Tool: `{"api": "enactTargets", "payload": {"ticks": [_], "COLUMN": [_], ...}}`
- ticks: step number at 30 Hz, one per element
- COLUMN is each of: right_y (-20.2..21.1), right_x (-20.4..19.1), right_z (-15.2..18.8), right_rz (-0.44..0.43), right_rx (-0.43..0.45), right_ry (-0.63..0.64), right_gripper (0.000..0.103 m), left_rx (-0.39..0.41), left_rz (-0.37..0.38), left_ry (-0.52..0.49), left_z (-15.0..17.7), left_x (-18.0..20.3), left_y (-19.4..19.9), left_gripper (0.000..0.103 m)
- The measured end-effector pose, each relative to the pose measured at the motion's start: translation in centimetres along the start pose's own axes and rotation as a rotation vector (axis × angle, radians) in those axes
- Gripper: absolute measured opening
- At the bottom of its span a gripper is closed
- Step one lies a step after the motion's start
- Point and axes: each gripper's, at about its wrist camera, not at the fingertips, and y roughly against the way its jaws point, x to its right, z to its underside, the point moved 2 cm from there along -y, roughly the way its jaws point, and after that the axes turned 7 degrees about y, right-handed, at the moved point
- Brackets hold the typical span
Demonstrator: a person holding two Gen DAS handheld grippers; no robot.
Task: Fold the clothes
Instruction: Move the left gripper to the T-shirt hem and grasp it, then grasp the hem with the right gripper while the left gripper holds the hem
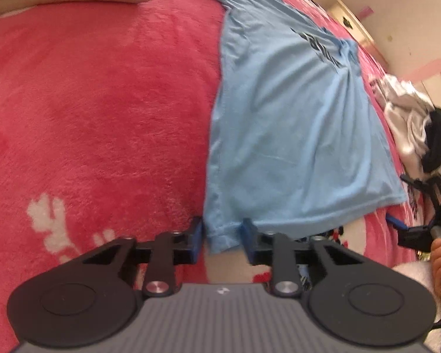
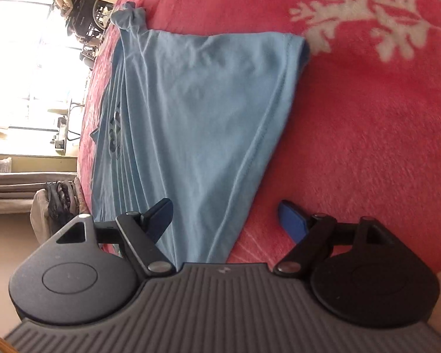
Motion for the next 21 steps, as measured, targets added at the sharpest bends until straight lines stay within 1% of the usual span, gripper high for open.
{"api": "enactTargets", "payload": {"ticks": [2,4,7,10,12,14,16,19,21], "right_y": [0.3,0.9,1.6,1.2,0.9,0.6,0.3,-0.1,-0.5], "right_x": [-0.1,-0.1,0.5,0.9,0.5,0.0,-0.3,-0.5,-0.6], "right_z": [0.1,0.2,-0.2,-0.5,-0.6,-0.5,-0.4,0.0,0.3], "right_rz": [0.004,0.013,0.028,0.030,0.036,0.012,0.006,-0.012,-0.024], "right_rx": [0.024,0.051,0.089,0.087,0.092,0.087,0.081,0.060,0.041], "right_ry": [0.007,0.020,-0.008,-0.036,-0.010,0.013,0.019,0.017,0.009], "right_gripper": [0.078,0.071,0.065,0.063,0.064,0.064,0.063,0.058,0.053], "left_rx": [-0.004,-0.023,-0.058,-0.075,-0.076,-0.076,-0.076,-0.070,-0.067], "left_rz": [0.016,0.030,0.046,0.055,0.061,0.071,0.088,0.117,0.140], "left_ry": [0.012,0.007,-0.009,-0.019,-0.018,-0.013,-0.003,0.020,0.023], "left_z": [0.0,0.2,0.5,0.7,0.7,0.7,0.7,0.6,0.6], "left_x": [-0.3,-0.4,-0.4,-0.4,-0.4,-0.6,-0.9,-1.3,-1.2], "left_y": [0.2,0.1,-0.2,-0.5,-0.7,-0.7,-0.7,-0.5,-0.4], "left_gripper": [0.020,0.016,0.016,0.016,0.016,0.016,0.016,0.016,0.016]}}
